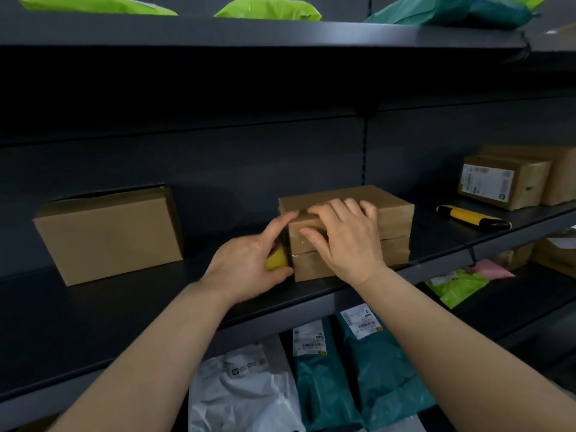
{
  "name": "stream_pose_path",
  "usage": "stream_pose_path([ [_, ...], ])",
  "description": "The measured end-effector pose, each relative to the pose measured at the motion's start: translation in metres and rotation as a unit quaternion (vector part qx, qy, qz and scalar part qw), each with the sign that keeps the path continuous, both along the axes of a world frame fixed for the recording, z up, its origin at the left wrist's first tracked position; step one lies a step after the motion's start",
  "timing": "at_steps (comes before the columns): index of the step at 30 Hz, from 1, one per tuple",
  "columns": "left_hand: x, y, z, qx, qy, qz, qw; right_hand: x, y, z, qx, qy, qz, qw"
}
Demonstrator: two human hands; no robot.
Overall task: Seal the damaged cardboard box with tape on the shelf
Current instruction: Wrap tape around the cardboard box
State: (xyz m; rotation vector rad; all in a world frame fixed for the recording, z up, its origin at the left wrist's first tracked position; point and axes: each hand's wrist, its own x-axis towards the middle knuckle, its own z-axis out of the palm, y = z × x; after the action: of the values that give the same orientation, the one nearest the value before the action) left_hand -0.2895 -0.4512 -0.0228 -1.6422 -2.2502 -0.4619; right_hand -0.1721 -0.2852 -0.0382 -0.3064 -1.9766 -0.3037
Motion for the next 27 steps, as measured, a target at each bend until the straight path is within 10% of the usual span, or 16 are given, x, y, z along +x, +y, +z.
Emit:
stream_pose_path([
  [5,-0.001,0.011,0.002,0.011,-0.077,-0.02,0.997,0.027,0.024,-0.004,-0.058,-0.096,-0.044,0.993],
  [15,-0.006,0.016,0.004,0.022,-0.104,-0.033,0.994,0.072,0.065,-0.007,-0.426,0.029,0.161,0.89],
  [25,-0.002,0.015,0.005,0.02,-0.141,-0.022,0.99,0.089,0.088,-0.022,-0.65,0.166,0.376,0.64],
  [27,-0.001,0.016,0.005,0.025,-0.141,-0.02,0.989,0.086,0.072,-0.014,-0.628,0.227,0.233,0.707],
])
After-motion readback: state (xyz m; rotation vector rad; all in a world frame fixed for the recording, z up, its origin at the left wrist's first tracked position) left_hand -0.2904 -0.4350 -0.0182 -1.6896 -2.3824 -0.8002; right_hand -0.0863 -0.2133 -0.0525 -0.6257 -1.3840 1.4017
